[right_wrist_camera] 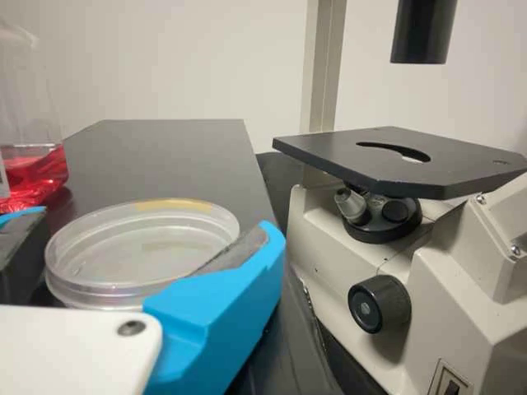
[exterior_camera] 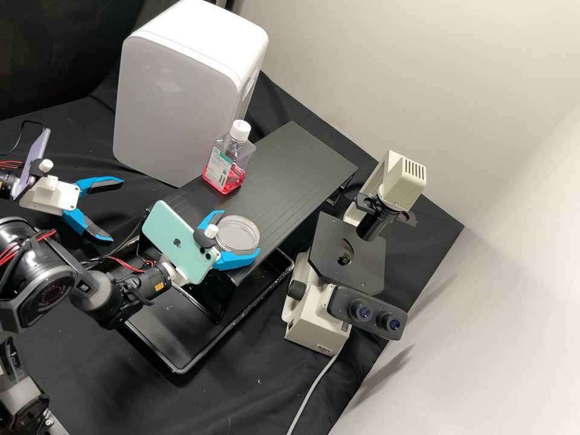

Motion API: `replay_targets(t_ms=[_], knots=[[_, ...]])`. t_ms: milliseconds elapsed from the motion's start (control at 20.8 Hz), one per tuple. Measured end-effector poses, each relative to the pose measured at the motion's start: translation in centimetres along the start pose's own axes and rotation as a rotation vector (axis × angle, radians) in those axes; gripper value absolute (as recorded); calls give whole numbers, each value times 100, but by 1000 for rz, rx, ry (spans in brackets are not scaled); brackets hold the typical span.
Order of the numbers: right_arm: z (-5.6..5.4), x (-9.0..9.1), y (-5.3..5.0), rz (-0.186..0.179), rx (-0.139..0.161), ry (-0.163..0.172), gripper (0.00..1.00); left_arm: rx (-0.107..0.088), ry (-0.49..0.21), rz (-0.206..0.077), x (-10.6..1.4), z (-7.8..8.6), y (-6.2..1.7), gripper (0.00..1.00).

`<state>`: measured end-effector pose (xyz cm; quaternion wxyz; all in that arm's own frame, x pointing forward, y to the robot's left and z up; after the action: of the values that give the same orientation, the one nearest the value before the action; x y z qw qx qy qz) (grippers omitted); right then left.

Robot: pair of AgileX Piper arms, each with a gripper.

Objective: Remove the lid from the petri dish

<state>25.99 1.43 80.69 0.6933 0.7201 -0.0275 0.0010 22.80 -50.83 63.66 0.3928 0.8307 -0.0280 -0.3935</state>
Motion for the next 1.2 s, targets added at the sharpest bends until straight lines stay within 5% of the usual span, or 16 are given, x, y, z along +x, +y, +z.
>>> replay_targets(t_ms=[432, 1200], knots=[[-27, -30, 125, 58, 16, -4, 100, 0, 1, 0, 0, -1, 0, 100], [-53, -16, 148, 69, 22, 1, 100, -1, 2, 1, 0, -2, 0, 100]])
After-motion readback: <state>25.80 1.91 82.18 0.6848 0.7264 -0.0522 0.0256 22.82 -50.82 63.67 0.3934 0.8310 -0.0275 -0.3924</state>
